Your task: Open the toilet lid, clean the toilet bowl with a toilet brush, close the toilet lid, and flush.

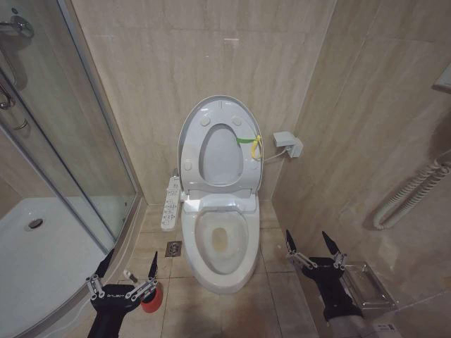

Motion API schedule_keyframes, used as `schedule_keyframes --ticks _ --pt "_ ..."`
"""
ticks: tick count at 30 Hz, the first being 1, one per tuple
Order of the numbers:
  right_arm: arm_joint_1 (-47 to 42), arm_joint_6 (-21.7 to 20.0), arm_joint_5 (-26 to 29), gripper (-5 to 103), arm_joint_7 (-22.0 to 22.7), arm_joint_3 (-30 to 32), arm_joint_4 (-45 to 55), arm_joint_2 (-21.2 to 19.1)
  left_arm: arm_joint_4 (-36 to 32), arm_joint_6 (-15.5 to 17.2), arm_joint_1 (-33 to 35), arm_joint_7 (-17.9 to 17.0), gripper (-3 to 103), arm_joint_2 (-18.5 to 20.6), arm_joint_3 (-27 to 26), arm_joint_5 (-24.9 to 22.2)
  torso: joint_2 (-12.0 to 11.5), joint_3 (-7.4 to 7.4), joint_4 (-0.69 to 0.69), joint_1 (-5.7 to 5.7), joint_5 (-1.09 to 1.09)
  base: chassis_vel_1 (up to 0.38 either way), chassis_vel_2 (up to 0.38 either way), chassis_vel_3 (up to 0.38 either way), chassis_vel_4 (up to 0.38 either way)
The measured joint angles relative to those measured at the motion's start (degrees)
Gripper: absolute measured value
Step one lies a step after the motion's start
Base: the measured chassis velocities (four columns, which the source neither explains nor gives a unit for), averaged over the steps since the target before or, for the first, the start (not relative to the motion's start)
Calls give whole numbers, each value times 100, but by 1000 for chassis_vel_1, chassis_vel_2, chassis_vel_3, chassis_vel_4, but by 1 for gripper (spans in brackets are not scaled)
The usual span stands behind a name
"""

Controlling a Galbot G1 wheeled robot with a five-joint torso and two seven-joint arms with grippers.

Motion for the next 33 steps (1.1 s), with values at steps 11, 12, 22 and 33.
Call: schedule_keyframes --ticks 11,12,22,33 --pt "1282 -734 82 100 58 -105 -775 -136 0 0 1 0 100 -1 0 0 0 0 1 0 1 0 0 0 0" --pt "1460 -841 98 100 69 -121 -883 -156 0 0 1 0 100 0 0 0 0 0 0 0 1 0 0 0 0" --pt "2843 -1673 219 100 160 -250 -1727 -320 0 0 1 1 100 0 0 0 0 1 0 0 1 0 0 0 0" --pt "3217 -1913 282 100 229 -277 -1902 -392 0 0 1 1 100 0 0 0 0 1 1 0 2 0 0 0 0"
